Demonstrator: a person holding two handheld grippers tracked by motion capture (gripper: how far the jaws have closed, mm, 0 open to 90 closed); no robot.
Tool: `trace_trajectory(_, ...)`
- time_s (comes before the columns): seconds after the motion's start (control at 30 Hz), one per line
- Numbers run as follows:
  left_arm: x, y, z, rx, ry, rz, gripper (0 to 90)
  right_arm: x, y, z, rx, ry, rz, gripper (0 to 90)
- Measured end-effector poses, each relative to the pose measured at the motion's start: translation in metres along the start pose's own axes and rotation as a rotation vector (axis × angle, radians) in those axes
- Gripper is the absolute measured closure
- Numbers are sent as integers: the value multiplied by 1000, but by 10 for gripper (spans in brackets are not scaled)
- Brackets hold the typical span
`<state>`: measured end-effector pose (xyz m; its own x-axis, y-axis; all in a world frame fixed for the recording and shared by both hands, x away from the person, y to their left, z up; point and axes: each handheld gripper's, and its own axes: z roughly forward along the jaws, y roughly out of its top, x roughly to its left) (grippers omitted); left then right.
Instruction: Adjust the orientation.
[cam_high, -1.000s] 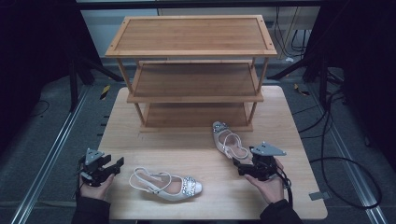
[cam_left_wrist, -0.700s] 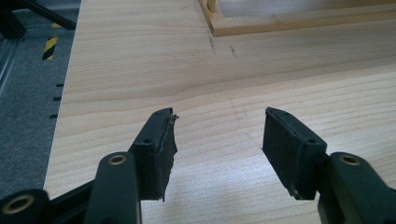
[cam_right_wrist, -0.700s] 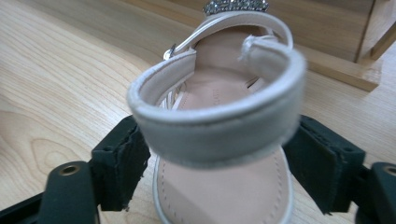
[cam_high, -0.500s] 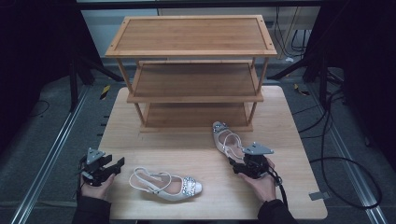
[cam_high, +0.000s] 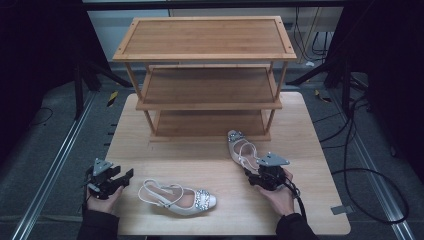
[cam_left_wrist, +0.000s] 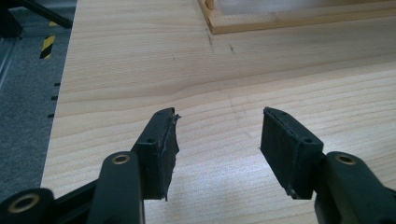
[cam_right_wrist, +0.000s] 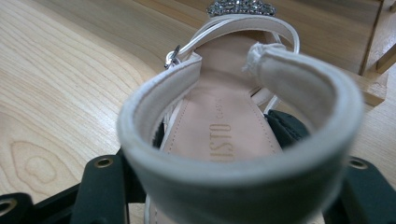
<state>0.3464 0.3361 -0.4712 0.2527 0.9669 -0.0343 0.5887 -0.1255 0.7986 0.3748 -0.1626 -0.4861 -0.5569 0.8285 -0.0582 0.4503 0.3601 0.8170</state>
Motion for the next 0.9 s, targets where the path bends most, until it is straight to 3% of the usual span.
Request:
trace_trajectory(0.13, 0, 0, -1, 0, -2, -3, 444, 3, -2, -3, 2, 72, 26, 395)
trace_trajectory(0.2, 0, 0, -1, -2, 0, -2, 444, 10, -4, -7, 0, 72, 3, 394)
trace_trajectory(0.3, 0, 0, -1, -3, -2, -2, 444, 13, -8, -11, -4, 87, 14, 388)
trace_trajectory(0.43, 0, 0, -1, -1, -2, -1, 443, 14, -9, -10, -6, 72, 18, 323)
trace_trajectory(0.5, 0, 0, -1, -1, -3, -3, 443, 14, -9, -9, -24, 75, 47, 270)
trace_trajectory(0.9, 0, 0, 0, 0, -2, 1, 442, 13, -8, 0, -23, 67, 65, 300)
